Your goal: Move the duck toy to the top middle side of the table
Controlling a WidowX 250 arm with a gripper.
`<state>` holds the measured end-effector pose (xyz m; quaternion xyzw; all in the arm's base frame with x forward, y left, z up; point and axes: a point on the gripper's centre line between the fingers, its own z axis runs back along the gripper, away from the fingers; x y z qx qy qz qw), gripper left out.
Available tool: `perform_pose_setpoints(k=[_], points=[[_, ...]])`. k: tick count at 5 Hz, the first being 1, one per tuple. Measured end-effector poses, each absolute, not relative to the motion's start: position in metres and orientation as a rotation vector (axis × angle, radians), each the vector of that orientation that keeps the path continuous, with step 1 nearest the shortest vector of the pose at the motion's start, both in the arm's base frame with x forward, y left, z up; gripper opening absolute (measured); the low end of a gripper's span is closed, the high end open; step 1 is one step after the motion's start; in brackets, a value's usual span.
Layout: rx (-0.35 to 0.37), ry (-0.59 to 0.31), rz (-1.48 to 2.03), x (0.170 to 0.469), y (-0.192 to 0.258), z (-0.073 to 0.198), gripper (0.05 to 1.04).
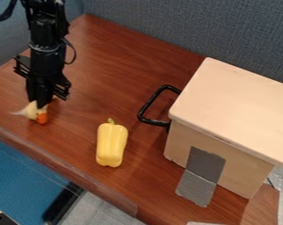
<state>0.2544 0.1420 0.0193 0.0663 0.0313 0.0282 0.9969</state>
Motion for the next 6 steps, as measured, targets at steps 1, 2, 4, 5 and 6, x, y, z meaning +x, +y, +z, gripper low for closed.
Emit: perform_pose_setpoints(k=[1,2,4,5,6], points=[[0.105,0.027,0.041,0.267,0.13,0.034,0.083],[0.054,-0.023,0.009,0.292,0.109,0.049,0.083],[-0.004,-0.114,-0.032,0.366,0.082,0.066,0.083],[0.013,-0.109,-0.049,0.393,0.079,0.061,0.083],[0.025,-0.093,-0.034,0.406,0.085,0.048,0.083]])
